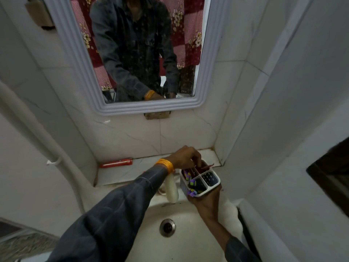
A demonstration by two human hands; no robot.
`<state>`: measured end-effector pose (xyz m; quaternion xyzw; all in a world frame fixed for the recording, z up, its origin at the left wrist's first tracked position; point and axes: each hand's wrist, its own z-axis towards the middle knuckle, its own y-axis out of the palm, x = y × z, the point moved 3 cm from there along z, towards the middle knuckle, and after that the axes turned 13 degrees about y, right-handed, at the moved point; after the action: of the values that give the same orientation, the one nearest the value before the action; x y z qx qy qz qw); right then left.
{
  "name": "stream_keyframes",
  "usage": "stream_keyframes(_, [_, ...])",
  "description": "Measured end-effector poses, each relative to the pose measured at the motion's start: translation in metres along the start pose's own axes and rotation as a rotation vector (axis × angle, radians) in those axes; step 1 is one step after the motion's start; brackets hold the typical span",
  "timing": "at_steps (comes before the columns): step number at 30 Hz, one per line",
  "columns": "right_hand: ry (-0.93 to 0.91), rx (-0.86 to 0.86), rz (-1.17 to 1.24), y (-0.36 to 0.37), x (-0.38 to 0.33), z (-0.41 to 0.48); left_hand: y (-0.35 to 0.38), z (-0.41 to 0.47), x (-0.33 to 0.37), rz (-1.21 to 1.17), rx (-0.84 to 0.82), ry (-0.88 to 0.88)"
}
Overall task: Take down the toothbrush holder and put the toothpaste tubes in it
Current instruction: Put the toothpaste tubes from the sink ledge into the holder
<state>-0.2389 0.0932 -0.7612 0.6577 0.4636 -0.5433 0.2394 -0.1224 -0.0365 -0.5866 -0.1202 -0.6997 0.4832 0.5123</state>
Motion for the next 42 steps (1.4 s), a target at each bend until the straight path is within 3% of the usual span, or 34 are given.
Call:
stream_keyframes(3, [0.023, 0.05, -0.032, -0.007, 0.004, 0.01, -0.019, -0.008, -0.024, -0.048, 0.223, -0.085])
stream_keyframes(5, [0.03, 0.071, -0.032, -0.01, 0.005, 0.012, -0.024, -0.024, -0.06, 0.089, 0.302, -0.236])
stream_keyframes(9, [0.009, 0.075, -0.036, -0.01, 0.005, 0.01, 0.015, -0.057, -0.114, 0.21, -0.01, -0.455])
stream_keyframes(11, [0.005, 0.07, -0.041, -0.01, 0.004, 0.009, 0.034, -0.06, -0.12, 0.248, -0.075, -0.437])
stream_keyframes(16, [-0.019, 0.045, -0.038, -0.009, 0.002, 0.007, 0.032, -0.058, -0.113, 0.308, 0.003, -0.425])
stream_keyframes(21, [-0.013, 0.06, -0.036, -0.01, -0.002, 0.004, -0.026, -0.039, -0.066, -0.002, 0.456, -0.363])
stream_keyframes(23, [0.014, 0.061, -0.032, -0.01, 0.002, 0.008, -0.04, -0.024, -0.038, -0.124, 0.434, -0.246])
stream_keyframes(27, [0.009, 0.019, -0.058, -0.009, 0.011, 0.02, -0.036, 0.003, 0.005, -0.025, 0.334, -0.097])
stream_keyframes(36, [0.004, 0.022, -0.008, -0.009, -0.014, 0.0, -0.005, 0.017, 0.016, 0.141, 0.159, -0.014])
stream_keyframes(42, [0.017, 0.008, 0.005, -0.011, -0.016, -0.002, -0.007, 0.002, 0.002, 0.113, 0.19, -0.042])
